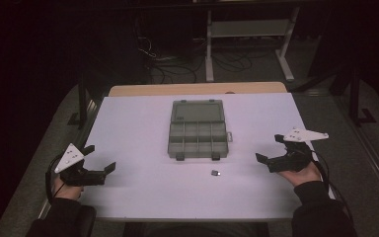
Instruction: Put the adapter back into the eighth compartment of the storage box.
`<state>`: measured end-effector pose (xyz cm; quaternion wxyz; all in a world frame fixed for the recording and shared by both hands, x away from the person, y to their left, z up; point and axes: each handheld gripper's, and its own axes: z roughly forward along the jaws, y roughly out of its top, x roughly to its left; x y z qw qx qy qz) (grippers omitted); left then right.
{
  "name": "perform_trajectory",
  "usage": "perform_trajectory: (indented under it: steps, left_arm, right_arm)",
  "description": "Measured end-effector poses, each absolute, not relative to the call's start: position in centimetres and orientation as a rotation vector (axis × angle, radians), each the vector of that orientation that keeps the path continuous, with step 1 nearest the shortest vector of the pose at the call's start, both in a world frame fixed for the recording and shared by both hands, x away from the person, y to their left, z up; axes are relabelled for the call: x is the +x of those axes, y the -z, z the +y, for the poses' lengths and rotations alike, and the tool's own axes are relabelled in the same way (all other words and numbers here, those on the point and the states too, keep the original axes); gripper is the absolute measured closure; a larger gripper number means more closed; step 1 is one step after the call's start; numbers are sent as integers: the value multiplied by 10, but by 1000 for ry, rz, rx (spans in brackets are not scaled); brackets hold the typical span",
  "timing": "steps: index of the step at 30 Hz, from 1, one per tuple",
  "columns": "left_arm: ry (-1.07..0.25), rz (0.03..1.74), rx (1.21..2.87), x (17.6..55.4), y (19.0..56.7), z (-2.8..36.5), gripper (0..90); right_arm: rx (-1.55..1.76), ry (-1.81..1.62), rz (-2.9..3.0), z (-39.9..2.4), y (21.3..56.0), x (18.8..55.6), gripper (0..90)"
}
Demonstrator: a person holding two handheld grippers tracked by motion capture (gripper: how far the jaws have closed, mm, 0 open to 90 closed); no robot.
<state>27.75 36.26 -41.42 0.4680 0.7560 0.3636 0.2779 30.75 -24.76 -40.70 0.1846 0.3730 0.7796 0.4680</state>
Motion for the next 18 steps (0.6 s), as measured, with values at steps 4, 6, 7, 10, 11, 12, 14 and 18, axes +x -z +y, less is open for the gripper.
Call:
perform_trajectory:
  steps: [4,6,7,10,11,12,14,18]
  left_arm:
    - [-680,891,1856,278,414,362,0]
    - [-682,889,1857,277,414,362,0]
    - [-682,889,1857,277,414,362,0]
    - [-683,890,1858,278,414,363,0]
    - [-682,890,1858,278,414,362,0]
    - [-682,890,1858,278,414,362,0]
    - [-680,890,1856,277,414,362,0]
    - [-680,889,1856,277,414,363,0]
  right_arm:
    - [1052,-1312,2206,-247,408,308,0]
    - [1045,-1311,2212,-246,408,307,0]
    - [1044,-1311,2212,-246,408,307,0]
    - [1044,-1311,2212,-246,408,307,0]
    - [1044,-1313,2212,-246,407,307,0]
    - [1044,-1313,2212,-246,407,307,0]
    - [1041,-1312,2211,-245,407,307,0]
    - [1035,-1311,2211,-245,406,306,0]
